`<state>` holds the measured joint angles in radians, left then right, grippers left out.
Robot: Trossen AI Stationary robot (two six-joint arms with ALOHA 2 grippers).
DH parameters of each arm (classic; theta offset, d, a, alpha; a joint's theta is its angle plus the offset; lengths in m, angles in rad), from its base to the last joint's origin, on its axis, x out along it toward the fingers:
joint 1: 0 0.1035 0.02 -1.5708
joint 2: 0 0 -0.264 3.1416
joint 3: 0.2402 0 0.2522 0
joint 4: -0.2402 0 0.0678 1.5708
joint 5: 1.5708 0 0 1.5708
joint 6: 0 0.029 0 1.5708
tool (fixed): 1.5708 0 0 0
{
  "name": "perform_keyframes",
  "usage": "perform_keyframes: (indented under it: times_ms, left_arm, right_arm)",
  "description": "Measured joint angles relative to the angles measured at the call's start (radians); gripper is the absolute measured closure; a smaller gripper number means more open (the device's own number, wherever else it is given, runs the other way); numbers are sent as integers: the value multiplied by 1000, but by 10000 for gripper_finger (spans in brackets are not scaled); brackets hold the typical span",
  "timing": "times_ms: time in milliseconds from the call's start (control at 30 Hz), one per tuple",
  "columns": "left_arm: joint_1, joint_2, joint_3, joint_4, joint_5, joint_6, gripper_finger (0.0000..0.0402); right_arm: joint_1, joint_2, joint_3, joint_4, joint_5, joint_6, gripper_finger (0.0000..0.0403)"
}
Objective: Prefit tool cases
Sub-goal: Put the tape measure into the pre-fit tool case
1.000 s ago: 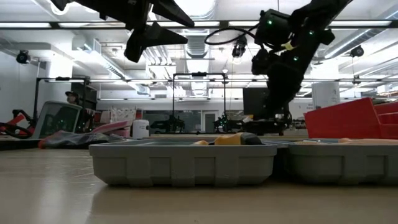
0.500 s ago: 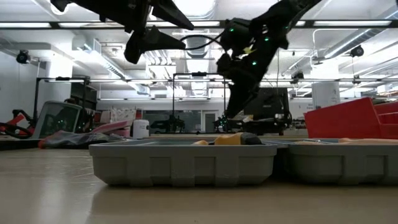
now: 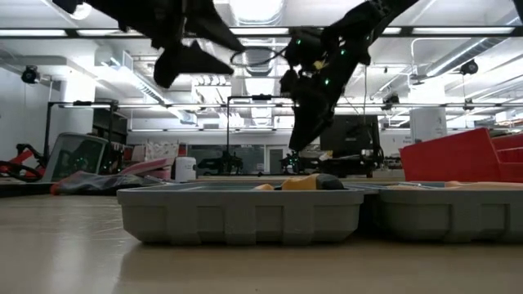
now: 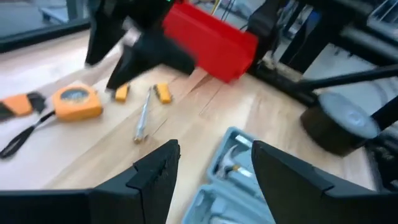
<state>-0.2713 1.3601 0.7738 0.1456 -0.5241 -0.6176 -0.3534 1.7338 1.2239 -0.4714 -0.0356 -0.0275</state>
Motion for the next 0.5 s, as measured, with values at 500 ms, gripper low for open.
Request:
perform_keyframes:
  times_ms: [500]
  left_arm:
    - [257,109,171,-175,364,216,184]
  right_arm:
    - [105,-420,-162,-19,9,144,178]
